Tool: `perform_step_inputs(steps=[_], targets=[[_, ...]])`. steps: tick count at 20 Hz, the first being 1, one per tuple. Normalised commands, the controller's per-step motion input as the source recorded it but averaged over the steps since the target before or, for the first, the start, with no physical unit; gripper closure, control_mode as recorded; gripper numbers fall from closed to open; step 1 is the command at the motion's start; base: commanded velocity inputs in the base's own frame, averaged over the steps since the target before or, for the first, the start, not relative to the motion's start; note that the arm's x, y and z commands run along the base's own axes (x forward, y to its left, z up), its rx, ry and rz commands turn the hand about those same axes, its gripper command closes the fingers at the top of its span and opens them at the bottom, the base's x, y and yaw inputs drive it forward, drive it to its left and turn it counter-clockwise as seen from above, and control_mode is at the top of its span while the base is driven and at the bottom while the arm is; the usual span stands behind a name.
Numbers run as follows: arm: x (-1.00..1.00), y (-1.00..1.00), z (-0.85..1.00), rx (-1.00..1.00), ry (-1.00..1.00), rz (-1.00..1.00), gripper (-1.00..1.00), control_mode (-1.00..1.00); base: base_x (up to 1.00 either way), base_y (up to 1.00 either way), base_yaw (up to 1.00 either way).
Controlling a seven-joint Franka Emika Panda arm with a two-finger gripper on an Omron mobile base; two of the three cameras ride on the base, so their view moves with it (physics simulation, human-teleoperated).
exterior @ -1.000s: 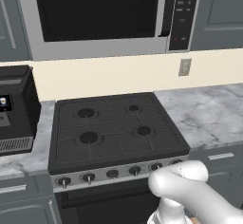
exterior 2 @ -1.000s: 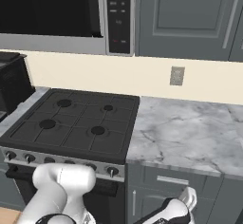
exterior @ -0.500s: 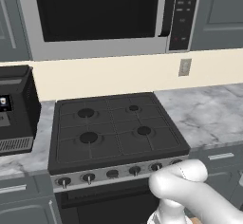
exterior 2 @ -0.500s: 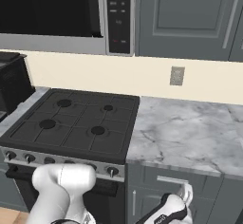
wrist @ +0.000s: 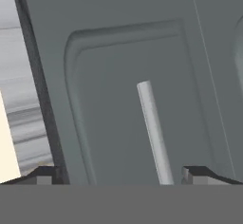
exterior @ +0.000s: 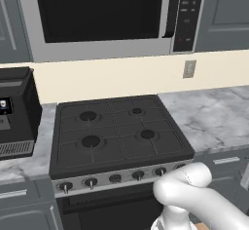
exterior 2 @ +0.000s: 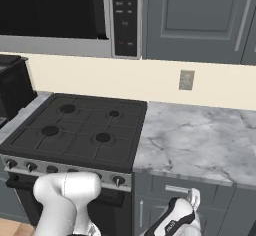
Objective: Take the pizza cutter from the drawer on the right and place it on the dining counter for cutting.
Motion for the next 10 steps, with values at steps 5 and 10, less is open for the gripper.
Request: perform_step_inputs(steps=[5,10], targets=[[0.36,0.0,-0.13,-0.01,0.0,0.0,-1.0,-1.0,0.0,0.0,0.0],[0.16,0.0,-0.35,-0.05,0.0,0.0,-1.0,-1.0,0.0,0.0,0.0]])
